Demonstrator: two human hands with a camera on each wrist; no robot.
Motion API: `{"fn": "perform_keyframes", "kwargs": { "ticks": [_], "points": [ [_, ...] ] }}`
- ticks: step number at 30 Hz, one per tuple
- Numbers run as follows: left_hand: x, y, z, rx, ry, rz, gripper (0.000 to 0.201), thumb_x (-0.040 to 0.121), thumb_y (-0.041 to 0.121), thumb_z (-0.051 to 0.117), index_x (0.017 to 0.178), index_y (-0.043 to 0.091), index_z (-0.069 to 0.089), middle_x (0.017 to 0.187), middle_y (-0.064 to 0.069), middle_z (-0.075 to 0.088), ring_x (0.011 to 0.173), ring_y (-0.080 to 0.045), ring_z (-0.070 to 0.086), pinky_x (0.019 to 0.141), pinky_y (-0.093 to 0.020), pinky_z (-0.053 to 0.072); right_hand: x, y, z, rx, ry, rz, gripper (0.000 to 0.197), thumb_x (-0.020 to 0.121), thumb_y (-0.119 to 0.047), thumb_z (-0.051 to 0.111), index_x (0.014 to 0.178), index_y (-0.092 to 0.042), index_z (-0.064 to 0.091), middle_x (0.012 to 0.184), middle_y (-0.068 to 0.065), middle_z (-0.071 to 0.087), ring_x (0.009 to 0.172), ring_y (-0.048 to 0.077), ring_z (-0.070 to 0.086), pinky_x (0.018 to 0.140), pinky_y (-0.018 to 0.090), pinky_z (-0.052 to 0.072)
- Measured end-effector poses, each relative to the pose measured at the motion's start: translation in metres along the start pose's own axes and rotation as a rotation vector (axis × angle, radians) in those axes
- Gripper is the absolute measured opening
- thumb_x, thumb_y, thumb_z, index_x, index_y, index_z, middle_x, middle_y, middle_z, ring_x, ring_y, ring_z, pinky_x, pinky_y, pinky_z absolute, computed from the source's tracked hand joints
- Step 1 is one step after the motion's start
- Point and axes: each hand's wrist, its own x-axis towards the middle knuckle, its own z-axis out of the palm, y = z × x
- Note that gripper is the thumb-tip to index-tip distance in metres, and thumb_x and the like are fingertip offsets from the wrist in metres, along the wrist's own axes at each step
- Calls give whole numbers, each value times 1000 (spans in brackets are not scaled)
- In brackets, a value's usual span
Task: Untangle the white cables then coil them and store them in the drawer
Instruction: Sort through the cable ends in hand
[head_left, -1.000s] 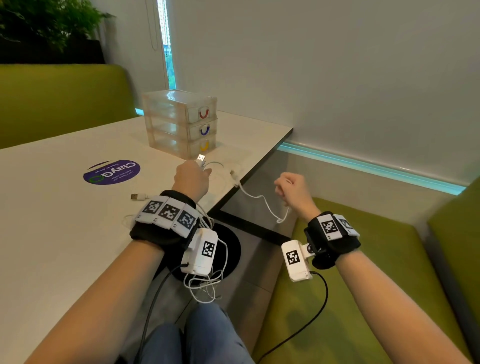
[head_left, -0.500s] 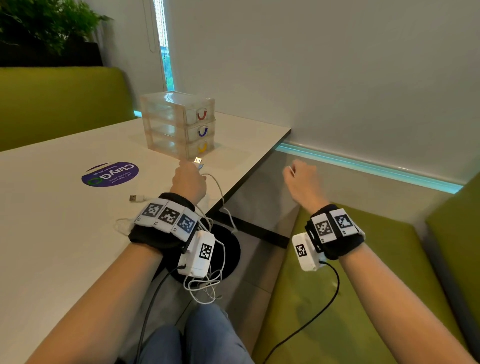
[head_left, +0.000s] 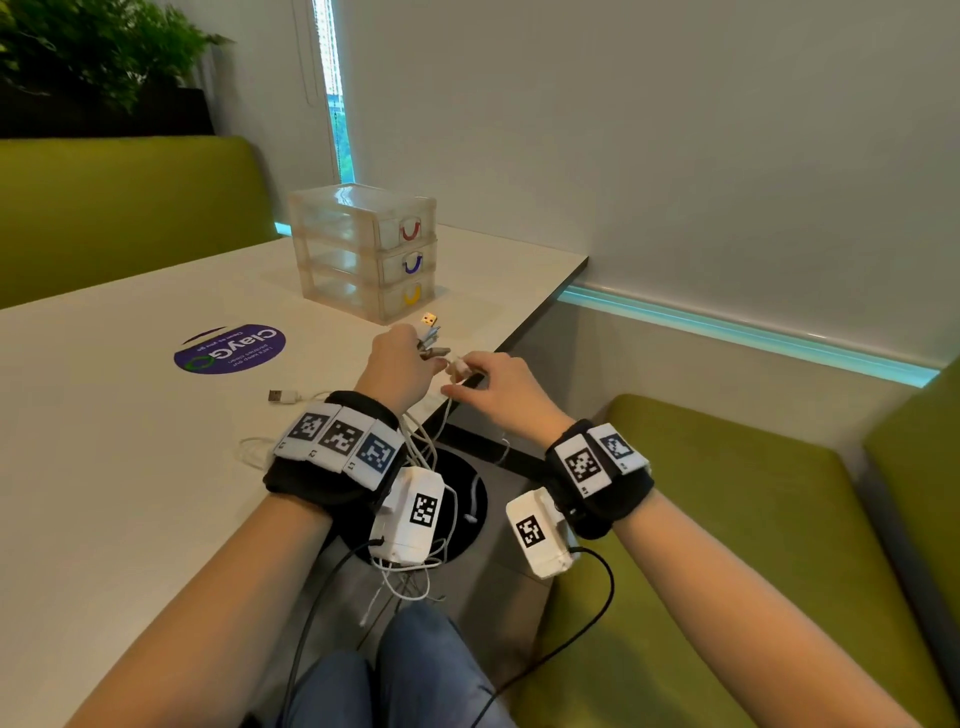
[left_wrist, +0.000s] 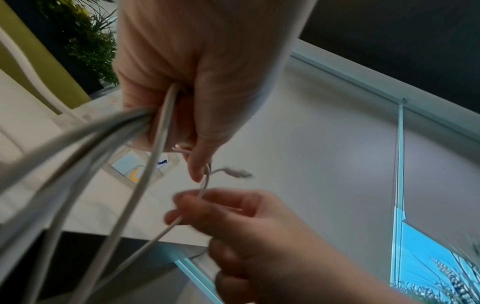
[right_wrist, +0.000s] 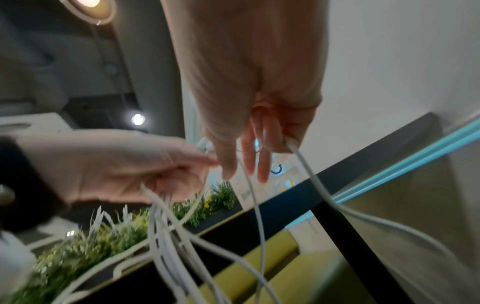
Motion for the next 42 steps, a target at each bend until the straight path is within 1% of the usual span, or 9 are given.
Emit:
{"fn": "perform_keyframes", "kwargs": {
  "ticks": [3, 7, 11, 18, 23, 27, 32, 37, 42],
  "points": [
    [2, -3, -1, 0, -17, 39, 18, 87, 15, 61, 92, 0, 53, 97, -23, 58, 78, -32, 53, 50, -26, 31, 2, -7, 8, -14, 3, -19, 20, 87, -21, 61, 94, -3, 68, 75, -1, 61, 67, 4, 47, 66, 21, 32],
    [2, -5, -8, -12, -21, 76, 21, 80, 6, 62, 98, -4, 59, 87, -14, 56, 68, -24, 48, 46, -22, 33, 7, -9, 10, -50, -3, -3, 26, 88, -28, 60, 89, -6, 74, 86, 13, 65, 76, 12, 50, 66, 24, 33],
    [3, -3, -13, -14, -42, 74, 22, 88, 19, 59, 82, -1, 63, 57, -4, 48, 48, -15, 44, 45, -21, 35, 10, -6, 1, 23, -29, 3, 25, 86, -29, 62, 78, -8, 74, 67, 10, 65, 47, 2, 46, 50, 12, 33],
    [13, -8, -29, -80, 203, -4, 23, 92, 7, 48, 105, -8, 60, 105, -26, 63, 100, -38, 58, 74, -34, 44, -8, 33, 3, -95, -386, 152, 27, 87, -33, 60, 77, -12, 72, 68, -2, 64, 54, 0, 52, 56, 11, 38],
    [-1, 3, -18, -182, 255, 244, 38, 81, 3, 62, 117, 3, 51, 101, -3, 53, 78, -11, 48, 61, -7, 36, -2, 30, -11, 76, -12, 115, 48, 98, -31, 39, 53, -20, 53, 58, -4, 53, 56, 8, 49, 67, 24, 38],
    [-12, 13, -7, -201, 260, 394, 23, 84, 14, 66, 104, 5, 62, 84, -2, 61, 67, -7, 53, 58, -9, 39, 0, 20, -20, 134, 56, 51, 52, 99, -33, 33, 51, -18, 45, 53, -5, 43, 50, 8, 39, 61, 22, 34],
    [-3, 7, -11, -196, 153, 173, 36, 94, 22, 53, 59, 12, 52, 54, -2, 45, 63, -20, 46, 47, -16, 30, -7, 16, -32, 68, -134, 125, 37, 96, -32, 43, 87, -7, 70, 87, 2, 63, 87, 17, 57, 83, 29, 43],
    [9, -6, -12, -94, 193, -14, 33, 97, 19, 44, 107, -6, 61, 107, -24, 62, 102, -39, 56, 71, -31, 34, -5, 27, -36, 146, 470, 166, 15, 91, -16, 50, 100, -15, 62, 96, 4, 59, 92, 18, 57, 76, 26, 41],
    [8, -1, -11, -131, 152, 21, 33, 96, 20, 44, 97, -7, 63, 71, -12, 54, 75, -30, 49, 64, -30, 33, 1, 10, -9, 120, -76, 121, 57, 92, -34, 52, 142, -24, 27, 80, -4, 63, 70, 6, 58, 54, 3, 39]
  ]
}}
